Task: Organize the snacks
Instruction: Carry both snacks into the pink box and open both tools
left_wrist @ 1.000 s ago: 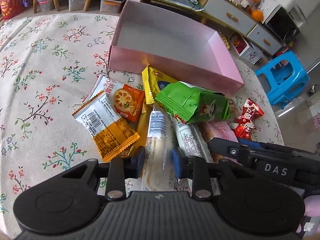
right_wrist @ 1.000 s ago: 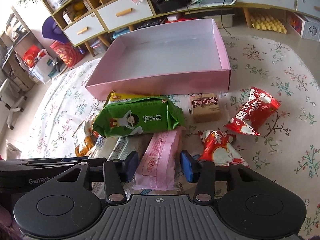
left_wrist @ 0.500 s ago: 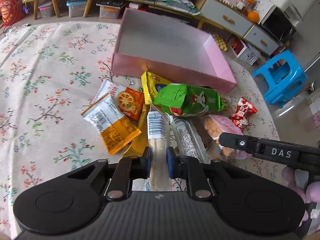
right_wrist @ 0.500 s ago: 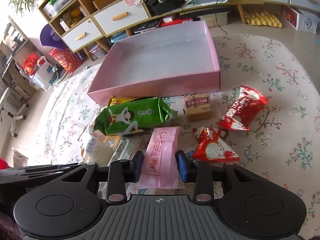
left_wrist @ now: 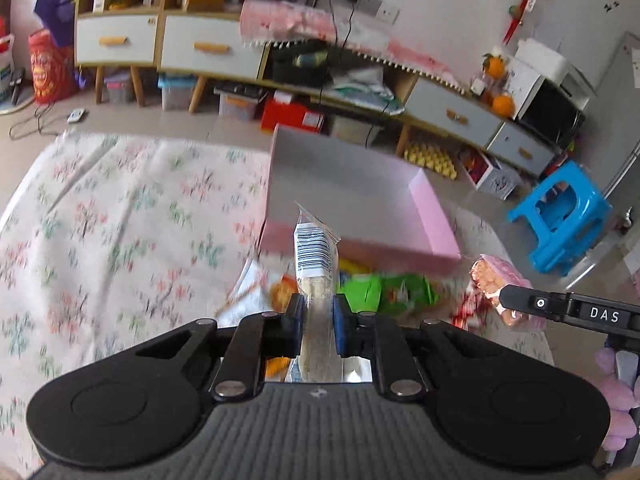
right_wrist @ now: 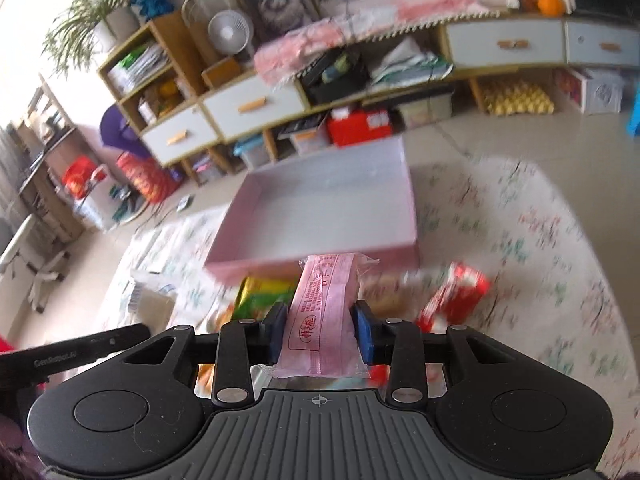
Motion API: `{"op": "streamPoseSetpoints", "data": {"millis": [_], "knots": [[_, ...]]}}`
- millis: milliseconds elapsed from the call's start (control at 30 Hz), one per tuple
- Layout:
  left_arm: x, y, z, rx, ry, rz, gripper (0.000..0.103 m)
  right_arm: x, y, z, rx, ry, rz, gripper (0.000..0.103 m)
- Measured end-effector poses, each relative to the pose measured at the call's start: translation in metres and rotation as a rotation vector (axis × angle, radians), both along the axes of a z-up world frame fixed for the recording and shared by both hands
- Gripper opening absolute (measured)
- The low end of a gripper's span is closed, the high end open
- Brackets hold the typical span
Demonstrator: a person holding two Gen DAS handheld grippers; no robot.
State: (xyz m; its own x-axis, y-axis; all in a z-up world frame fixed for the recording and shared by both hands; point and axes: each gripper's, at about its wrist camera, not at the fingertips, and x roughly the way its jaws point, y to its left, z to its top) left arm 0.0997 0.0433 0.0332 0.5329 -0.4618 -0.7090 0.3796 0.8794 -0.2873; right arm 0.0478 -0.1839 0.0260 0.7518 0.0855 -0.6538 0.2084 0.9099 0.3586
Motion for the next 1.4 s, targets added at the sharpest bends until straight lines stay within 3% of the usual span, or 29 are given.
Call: {"op": "streamPoseSetpoints", "data": {"millis": [300, 600, 800, 1033, 1400], "knots": [[0.049, -0.028, -0.01, 0.042, -0.07, -0.031, 0.013, 0.047, -0.026, -0.002, -0.005, -0.033, -0.009, 0.035], [0.09, -0.051, -0.033, 0.088, -0.208, -0.038, 0.013, 0.108, -0.041, -0.043, -0.023, -0.022, -0.001, 0.035], [0.102, -0.054, -0.05, 0.118, -0.256, -0.034, 0.013, 0.13, -0.042, -0.064, -0.053, -0.016, -0.001, 0.035], [0.097, -0.039, -0.059, 0.167, -0.151, -0.033, 0.013, 0.132, -0.046, -0.083, -0.062, 0.046, -0.009, 0.035], [0.084, -0.021, -0.053, 0.197, -0.032, -0.003, 0.013, 0.119, -0.028, -0.082, -0.031, 0.158, 0.019, 0.035]]}}
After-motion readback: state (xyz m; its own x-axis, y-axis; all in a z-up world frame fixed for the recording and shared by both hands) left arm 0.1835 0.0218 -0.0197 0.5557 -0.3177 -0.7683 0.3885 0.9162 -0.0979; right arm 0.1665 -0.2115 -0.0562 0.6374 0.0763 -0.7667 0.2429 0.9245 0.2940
